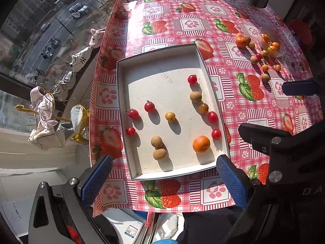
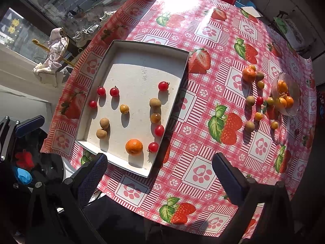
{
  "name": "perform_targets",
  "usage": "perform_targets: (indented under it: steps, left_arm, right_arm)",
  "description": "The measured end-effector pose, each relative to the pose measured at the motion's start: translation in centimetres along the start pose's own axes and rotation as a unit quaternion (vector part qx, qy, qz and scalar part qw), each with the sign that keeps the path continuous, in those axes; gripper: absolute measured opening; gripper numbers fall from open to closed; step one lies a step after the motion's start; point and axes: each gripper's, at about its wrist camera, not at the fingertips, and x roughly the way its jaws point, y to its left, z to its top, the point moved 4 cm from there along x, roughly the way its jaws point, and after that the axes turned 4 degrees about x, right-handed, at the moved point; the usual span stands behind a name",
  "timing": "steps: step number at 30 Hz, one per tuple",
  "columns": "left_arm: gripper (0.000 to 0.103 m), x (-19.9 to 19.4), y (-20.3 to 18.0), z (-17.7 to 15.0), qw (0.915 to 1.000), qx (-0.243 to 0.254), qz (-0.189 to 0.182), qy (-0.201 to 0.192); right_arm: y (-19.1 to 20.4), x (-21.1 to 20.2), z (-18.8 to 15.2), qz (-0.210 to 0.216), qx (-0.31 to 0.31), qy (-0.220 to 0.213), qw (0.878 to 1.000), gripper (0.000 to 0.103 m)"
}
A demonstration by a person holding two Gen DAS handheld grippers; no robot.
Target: Organize fruits
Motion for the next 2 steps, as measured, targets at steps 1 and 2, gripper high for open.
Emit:
perform_targets:
  steps: [1, 2]
  left_arm:
    - [0.103, 0.06, -0.02, -0.03, 1.0, 0.001, 0.001, 0.002]
    - [0.103, 0.13, -0.02, -0.05, 1.0, 0.002, 0.002, 0.004]
  right_arm:
    - [0.01, 0.03, -0.03, 0.0, 0.0, 0.0, 1.0, 0.103]
    - [0.1, 0.05, -0.03, 0.0, 0.0, 0.0, 1.0, 0.103]
